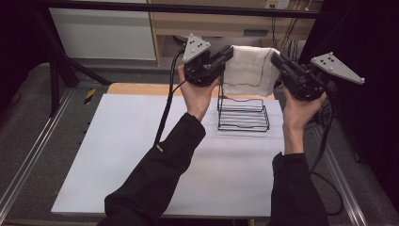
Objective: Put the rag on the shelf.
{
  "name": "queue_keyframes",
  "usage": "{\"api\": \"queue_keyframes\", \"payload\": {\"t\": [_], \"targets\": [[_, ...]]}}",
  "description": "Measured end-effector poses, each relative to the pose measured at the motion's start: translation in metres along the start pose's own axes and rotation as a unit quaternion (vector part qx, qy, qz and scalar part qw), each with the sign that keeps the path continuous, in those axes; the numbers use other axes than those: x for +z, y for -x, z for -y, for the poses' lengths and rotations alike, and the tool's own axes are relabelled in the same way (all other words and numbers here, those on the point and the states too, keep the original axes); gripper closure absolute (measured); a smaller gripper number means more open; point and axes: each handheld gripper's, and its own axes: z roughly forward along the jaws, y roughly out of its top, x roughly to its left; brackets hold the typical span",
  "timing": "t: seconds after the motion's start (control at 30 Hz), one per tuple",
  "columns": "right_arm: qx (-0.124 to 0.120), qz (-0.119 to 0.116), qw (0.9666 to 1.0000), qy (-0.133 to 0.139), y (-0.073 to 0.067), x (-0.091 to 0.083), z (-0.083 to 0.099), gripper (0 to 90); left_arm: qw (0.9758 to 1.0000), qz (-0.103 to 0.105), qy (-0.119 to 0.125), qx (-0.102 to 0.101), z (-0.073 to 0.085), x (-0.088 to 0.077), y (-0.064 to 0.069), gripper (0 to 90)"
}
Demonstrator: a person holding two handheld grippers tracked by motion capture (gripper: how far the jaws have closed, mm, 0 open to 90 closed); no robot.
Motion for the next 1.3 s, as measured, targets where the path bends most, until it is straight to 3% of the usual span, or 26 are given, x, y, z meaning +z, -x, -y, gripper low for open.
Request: {"api": "queue_keyframes", "payload": {"t": [0.67, 1.0, 1.3], "targets": [[-0.001, 0.015, 0.9999, -0.005, 0.019, 0.024, -0.013, 82.0, 0.9996, -0.013, -0.013, 0.022, -0.016, 0.028, -0.007, 84.6], [0.011, 0.015, 0.9998, -0.004, 0.028, 0.038, -0.013, 82.0, 0.9990, -0.025, -0.022, 0.029, -0.022, 0.042, -0.016, 84.5], [0.016, 0.015, 0.9997, -0.011, 0.036, 0.054, -0.008, 82.0, 0.9988, -0.032, -0.033, 0.018, -0.018, 0.055, -0.027, 84.5]]}}
